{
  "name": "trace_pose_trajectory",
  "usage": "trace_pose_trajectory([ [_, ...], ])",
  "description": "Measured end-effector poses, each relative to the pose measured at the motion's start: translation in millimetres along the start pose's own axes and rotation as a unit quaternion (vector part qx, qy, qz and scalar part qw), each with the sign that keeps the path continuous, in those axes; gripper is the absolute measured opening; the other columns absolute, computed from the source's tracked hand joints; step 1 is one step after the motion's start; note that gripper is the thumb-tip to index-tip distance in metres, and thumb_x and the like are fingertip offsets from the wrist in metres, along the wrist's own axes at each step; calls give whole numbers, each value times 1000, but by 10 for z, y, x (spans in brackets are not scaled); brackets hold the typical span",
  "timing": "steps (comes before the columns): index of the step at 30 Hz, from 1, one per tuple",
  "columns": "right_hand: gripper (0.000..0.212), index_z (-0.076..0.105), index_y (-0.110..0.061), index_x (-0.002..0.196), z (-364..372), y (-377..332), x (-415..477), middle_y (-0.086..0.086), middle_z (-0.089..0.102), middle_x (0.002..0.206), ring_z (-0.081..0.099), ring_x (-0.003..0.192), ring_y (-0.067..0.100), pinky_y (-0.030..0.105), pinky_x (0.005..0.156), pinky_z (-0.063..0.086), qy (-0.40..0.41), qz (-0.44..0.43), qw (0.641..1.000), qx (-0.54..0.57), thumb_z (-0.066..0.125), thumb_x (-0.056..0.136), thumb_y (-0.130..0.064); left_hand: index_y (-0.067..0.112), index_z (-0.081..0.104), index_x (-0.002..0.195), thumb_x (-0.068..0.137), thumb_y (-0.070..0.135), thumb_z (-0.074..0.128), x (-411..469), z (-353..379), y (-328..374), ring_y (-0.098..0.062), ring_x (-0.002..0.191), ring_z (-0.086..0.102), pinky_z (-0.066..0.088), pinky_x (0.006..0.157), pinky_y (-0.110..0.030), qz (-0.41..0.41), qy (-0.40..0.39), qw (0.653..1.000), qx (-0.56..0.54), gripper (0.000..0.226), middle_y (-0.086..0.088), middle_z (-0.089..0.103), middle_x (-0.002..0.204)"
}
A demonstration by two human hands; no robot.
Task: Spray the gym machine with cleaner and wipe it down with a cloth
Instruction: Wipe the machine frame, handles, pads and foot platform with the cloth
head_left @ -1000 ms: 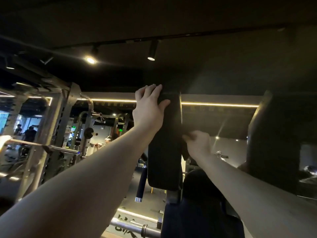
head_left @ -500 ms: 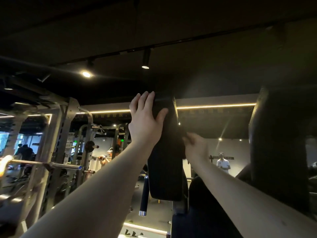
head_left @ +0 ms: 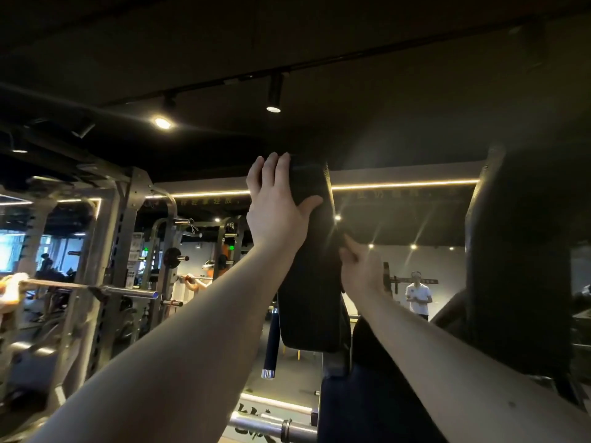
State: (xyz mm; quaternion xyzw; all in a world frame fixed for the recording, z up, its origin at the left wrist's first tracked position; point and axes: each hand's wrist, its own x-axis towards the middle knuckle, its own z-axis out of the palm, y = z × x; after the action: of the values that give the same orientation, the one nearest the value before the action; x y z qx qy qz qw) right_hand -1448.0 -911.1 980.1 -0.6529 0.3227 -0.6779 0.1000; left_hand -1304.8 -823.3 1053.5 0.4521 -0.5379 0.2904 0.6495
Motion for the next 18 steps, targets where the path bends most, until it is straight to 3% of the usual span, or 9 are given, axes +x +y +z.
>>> trace_pose_trajectory([
  [3, 29, 69, -17, 128, 55, 296, -287, -14, 66, 90, 62, 87, -1, 7, 70, 43, 32, 6, 998, -49, 52, 105, -12, 28, 29, 160, 89, 50, 74, -6, -4, 14, -15, 156, 6, 49, 105, -52, -4, 0, 1000, 8, 87, 9, 26, 165],
  [5, 24, 71, -13, 121, 62, 441, -500, -14, 64, 83, 62, 83, 0, 13, 76, 48, 34, 21, 996, -74, 53, 105, -12, 28, 29, 160, 89, 49, 75, -13, -7, 31, -16, 156, 7, 48, 106, -51, -5, 0, 1000, 7, 87, 8, 26, 165],
  [7, 24, 70, -14, 123, 85, 563, -732, -14, 66, 88, 66, 90, 4, 21, 83, 50, 27, 41, 994, -97, 54, 105, -12, 27, 30, 160, 89, 49, 75, -10, -12, 45, -16, 156, 8, 49, 106, -51, -8, 2, 1000, 6, 86, 7, 27, 165],
  [11, 34, 62, -14, 138, 54, 851, -1123, -1, 70, 122, 64, 116, 13, 21, 97, 47, -41, 139, 978, -147, 57, 104, -13, 29, 28, 160, 90, 46, 76, -4, -72, 94, -16, 157, 8, 47, 108, -50, -22, -15, 1000, 4, 86, 8, 25, 166],
  [14, 29, 68, -15, 130, -100, 798, -1241, 1, 71, 119, 64, 111, 14, 20, 93, 45, -75, 201, 969, -127, 57, 104, -13, 31, 24, 162, 94, 42, 71, 22, -219, 91, -16, 158, 4, 45, 109, -50, -11, -66, 998, 6, 83, 9, 21, 168],
  [16, 23, 73, -20, 118, -248, 464, -1060, 0, 72, 110, 65, 111, 20, 33, 101, 49, -44, 206, 975, -62, 56, 104, -14, 30, 20, 163, 99, 38, 65, 55, -362, 58, -16, 158, 1, 39, 115, -50, 9, -110, 994, 15, 79, 9, 17, 170],
  [18, 21, 71, -23, 118, -414, -34, -762, -3, 69, 111, 64, 110, 21, 42, 103, 51, -16, 202, 979, 9, 56, 104, -16, 28, 21, 163, 100, 37, 62, 51, -508, 48, -19, 157, 1, 29, 121, -51, 21, -136, 990, 17, 76, 7, 15, 170],
])
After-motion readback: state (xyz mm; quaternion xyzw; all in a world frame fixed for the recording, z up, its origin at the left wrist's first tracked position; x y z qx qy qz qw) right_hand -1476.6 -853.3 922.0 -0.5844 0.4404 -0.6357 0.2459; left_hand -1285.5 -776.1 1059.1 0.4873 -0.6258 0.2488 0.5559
